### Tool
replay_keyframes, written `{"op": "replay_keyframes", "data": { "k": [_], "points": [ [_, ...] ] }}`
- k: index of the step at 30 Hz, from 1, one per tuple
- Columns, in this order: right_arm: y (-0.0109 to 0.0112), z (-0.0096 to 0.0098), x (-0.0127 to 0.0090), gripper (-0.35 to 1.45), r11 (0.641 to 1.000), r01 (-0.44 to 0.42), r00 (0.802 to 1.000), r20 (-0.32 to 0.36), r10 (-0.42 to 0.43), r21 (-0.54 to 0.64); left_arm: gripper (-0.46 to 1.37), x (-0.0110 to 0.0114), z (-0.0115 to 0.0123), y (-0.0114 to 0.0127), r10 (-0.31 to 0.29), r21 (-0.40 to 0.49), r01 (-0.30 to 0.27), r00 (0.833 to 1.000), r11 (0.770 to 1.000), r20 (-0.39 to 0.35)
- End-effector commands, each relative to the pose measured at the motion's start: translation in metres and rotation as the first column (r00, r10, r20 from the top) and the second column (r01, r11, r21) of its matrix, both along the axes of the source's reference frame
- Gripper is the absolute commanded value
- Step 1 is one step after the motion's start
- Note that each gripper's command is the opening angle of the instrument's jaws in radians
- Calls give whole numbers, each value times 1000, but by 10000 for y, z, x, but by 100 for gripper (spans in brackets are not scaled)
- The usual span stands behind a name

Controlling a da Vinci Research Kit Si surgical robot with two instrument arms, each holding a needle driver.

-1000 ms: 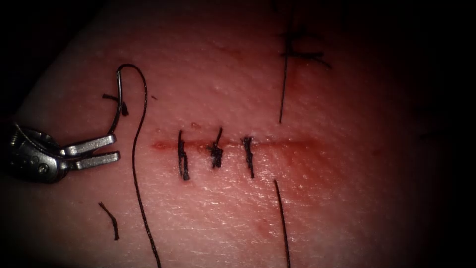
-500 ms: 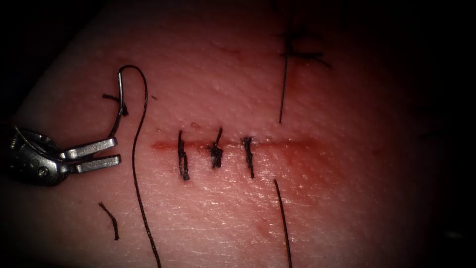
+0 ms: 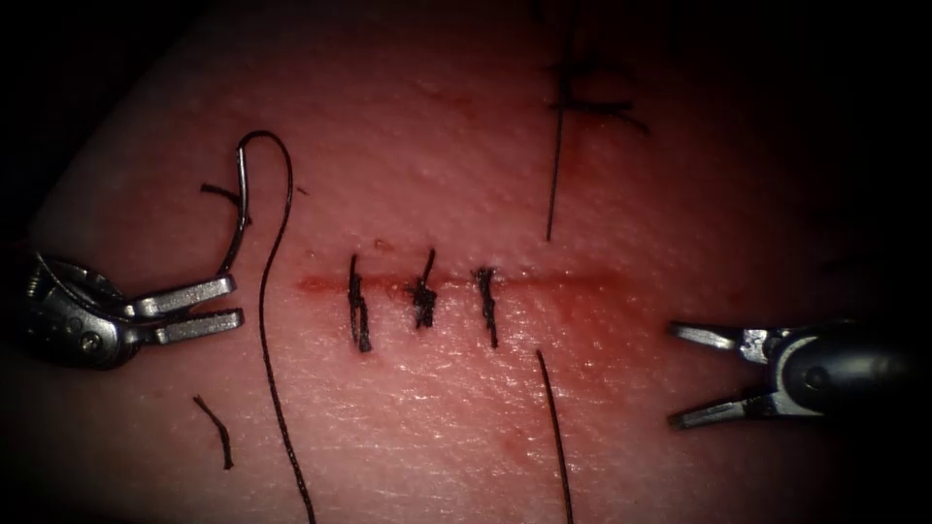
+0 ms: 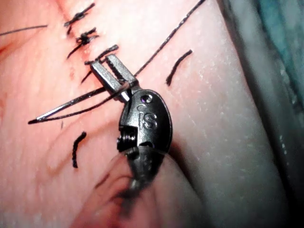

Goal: Wound Closure
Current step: Use the right gripper to continously pull the suture through the cut

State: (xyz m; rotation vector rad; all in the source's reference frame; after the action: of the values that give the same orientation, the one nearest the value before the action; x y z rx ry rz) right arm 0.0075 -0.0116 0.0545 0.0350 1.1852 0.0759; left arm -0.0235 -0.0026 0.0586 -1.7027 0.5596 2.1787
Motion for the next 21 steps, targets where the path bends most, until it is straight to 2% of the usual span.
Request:
{"op": "replay_keyframes", "data": {
  "k": [1,9,17,18,19,20,21],
  "points": [
    [-1,3,5,124,1000,-1,1000,1,1,-1,-35,0,-1,1,10,3,-10,1000,1000,1],
    [-1,18,55,121,1000,15,1000,-7,-16,-10,-35,-1,1,1,9,2,-9,1000,1000,0],
    [-5,24,80,112,1000,6,1000,-2,-6,-11,-35,-1,-1,0,9,2,-9,1000,1000,0],
    [-6,25,81,104,1000,5,1000,-1,-5,-13,-35,-1,-1,0,9,3,-9,1000,1000,0],
    [-7,25,81,87,1000,9,1000,-3,-9,-13,-35,-1,-1,0,9,3,-9,1000,1000,0],
    [-8,26,80,50,1000,17,1000,-9,-18,-12,-35,-1,-1,0,9,3,-9,1000,1000,0],
    [-9,26,77,-17,999,32,999,-23,-32,-5,-35,-1,-1,0,9,3,-9,1000,1000,0]
  ]
}}
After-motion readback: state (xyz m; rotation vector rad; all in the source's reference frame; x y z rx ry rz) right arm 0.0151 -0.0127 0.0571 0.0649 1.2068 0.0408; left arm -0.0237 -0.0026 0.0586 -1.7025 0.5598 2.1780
